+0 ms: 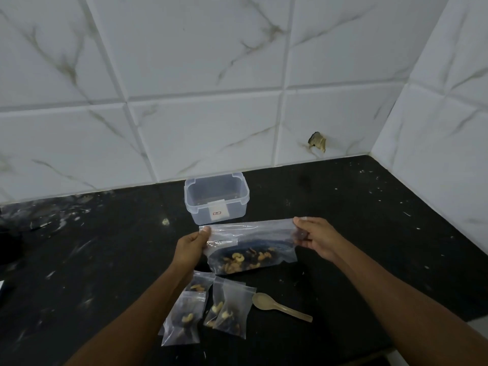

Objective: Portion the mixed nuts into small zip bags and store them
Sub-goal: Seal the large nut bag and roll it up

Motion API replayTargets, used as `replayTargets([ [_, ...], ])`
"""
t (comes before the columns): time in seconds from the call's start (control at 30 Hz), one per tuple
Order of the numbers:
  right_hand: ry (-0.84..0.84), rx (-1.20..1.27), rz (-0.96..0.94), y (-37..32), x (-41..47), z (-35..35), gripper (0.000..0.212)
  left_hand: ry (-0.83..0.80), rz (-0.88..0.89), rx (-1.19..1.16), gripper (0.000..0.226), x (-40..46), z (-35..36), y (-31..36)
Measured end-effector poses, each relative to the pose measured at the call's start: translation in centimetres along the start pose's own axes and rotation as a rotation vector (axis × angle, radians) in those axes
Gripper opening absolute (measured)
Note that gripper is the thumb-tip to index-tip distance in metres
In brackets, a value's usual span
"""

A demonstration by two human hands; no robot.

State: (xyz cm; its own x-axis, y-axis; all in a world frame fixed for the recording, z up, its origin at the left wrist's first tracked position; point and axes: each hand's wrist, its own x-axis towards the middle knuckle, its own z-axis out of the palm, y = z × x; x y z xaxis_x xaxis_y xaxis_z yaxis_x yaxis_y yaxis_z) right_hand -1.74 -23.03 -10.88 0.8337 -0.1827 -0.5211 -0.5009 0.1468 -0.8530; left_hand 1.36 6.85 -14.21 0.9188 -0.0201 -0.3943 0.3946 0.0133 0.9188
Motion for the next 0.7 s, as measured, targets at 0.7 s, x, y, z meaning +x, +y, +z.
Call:
replayTargets([
  [0.7,-0.107,-1.317,-0.494,1.2,0.1,0.3,0.054,-0.198,0.215,0.823,0.023,-0.2,-1.4,0.5],
])
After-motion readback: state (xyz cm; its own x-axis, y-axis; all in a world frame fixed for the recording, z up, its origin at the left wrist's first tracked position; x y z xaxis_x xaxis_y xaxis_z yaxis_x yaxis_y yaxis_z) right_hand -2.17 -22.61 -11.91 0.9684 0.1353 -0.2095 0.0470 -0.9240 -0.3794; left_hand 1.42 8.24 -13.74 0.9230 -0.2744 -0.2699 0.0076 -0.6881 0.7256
